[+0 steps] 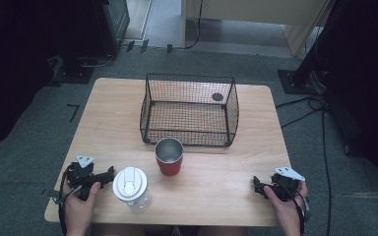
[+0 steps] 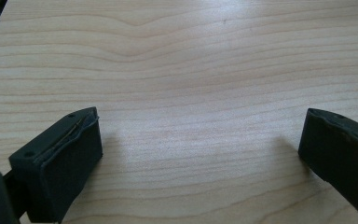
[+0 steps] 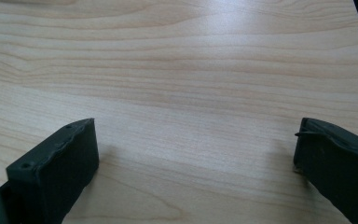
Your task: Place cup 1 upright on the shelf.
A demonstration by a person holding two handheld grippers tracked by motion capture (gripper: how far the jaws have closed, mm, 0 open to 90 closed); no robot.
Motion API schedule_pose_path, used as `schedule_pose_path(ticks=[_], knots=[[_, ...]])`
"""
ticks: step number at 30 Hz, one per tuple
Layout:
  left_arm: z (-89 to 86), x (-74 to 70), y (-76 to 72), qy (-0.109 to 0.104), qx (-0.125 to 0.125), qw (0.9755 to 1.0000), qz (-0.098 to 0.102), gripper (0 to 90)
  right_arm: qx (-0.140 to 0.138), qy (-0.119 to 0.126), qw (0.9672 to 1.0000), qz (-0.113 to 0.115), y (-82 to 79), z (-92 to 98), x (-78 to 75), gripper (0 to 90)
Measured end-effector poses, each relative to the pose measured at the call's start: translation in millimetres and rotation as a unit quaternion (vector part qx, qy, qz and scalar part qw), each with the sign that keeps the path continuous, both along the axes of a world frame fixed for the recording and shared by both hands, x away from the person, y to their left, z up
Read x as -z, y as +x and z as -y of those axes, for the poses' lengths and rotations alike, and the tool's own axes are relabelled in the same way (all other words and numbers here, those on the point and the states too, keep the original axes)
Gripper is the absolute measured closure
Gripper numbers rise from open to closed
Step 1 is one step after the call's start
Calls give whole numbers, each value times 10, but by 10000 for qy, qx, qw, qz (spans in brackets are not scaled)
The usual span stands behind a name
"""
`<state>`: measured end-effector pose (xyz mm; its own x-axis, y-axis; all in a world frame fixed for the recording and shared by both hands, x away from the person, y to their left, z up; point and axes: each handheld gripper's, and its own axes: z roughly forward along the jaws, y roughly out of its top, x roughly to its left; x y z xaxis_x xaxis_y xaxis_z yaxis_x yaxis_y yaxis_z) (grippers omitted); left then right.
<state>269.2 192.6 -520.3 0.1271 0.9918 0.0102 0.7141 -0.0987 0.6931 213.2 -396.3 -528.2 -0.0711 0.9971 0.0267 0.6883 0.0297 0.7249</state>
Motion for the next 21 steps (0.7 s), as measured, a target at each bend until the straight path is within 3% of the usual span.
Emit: schedule_pose_path(ticks=[12, 21], knots=[[0, 1, 0, 0, 0, 10000, 1, 0, -245, 425, 9978, 456, -69, -223, -181, 0], [0, 1, -1, 3, 0, 10000, 1, 0, -485, 487, 9962, 537, -57, -422, -302, 0]])
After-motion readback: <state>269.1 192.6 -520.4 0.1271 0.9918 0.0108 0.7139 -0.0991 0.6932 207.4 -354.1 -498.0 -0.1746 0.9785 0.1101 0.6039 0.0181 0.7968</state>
